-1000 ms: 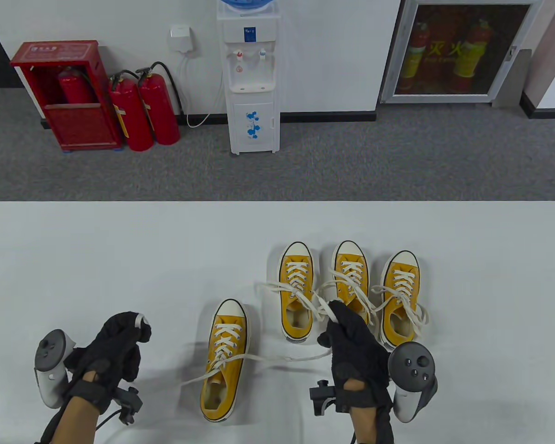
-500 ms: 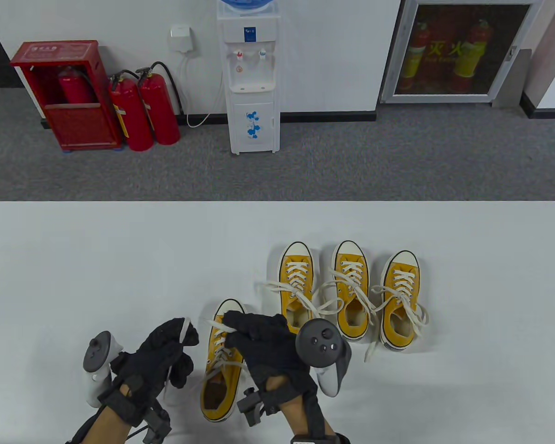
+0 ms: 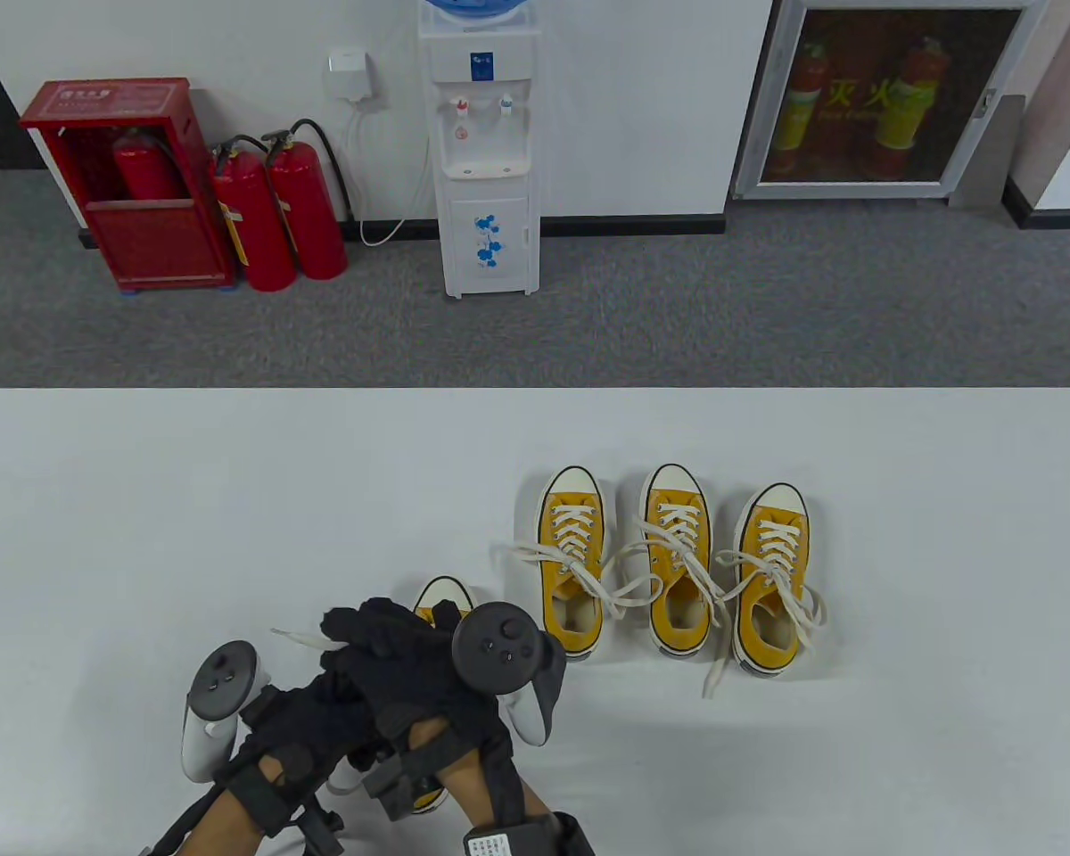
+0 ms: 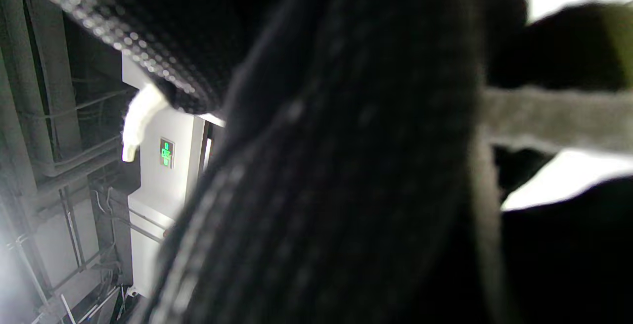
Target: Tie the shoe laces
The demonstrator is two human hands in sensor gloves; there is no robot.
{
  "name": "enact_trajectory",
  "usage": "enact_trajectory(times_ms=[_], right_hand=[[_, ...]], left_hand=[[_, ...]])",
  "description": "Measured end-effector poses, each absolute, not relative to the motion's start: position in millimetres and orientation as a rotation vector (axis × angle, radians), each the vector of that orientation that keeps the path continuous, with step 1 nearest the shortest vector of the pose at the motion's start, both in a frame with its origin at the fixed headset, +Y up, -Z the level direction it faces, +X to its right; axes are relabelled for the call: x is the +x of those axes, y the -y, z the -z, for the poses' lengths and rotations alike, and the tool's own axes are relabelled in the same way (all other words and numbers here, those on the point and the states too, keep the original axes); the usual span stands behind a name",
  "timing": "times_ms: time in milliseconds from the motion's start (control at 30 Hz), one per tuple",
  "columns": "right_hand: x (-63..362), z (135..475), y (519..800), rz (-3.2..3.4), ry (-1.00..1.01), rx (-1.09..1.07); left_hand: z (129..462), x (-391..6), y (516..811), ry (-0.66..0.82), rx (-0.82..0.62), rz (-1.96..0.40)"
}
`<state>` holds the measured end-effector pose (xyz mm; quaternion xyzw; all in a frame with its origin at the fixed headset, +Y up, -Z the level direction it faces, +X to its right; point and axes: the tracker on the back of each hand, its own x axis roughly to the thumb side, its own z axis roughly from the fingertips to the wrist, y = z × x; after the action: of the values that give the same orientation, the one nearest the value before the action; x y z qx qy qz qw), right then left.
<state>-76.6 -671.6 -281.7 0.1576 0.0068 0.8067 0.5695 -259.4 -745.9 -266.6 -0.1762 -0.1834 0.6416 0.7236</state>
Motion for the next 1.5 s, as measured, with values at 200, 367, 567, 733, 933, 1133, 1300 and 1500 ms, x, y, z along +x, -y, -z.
enact_trajectory(times_ms=[200, 367, 567, 733, 933, 1133, 1300, 1500], right_hand=[[-73.8, 285.3, 678.5, -1.924, -0.068, 0.372], [-50.5, 290.9, 689.1, -1.900, -0.093, 0.362], [-21.6, 293.2, 705.9, -1.849, -0.129, 0.403], [-26.6, 289.5, 716.0, -1.885, -0.203, 0.467], [-29.9, 288.4, 717.8, -1.926, -0.133, 0.405], [-24.4, 286.5, 716.0, -1.893, -0.127, 0.413], [-23.7, 281.7, 709.1, -1.848, -0.104, 0.446], [-29.6, 275.1, 703.3, -1.869, -0.086, 0.524]], left_hand=[[266.5, -261.2, 745.9, 0.374, -0.373, -1.422], [267.1, -264.5, 745.7, 0.371, -0.394, -1.499], [269.0, -270.6, 746.8, 0.354, -0.411, -1.582], [269.4, -271.8, 746.9, 0.369, -0.410, -1.570], [270.7, -275.9, 748.6, 0.348, -0.388, -1.560], [270.1, -279.4, 749.6, 0.299, -0.371, -1.553], [270.1, -285.3, 754.1, 0.201, -0.332, -1.586], [270.6, -293.1, 758.0, 0.121, -0.299, -1.684]])
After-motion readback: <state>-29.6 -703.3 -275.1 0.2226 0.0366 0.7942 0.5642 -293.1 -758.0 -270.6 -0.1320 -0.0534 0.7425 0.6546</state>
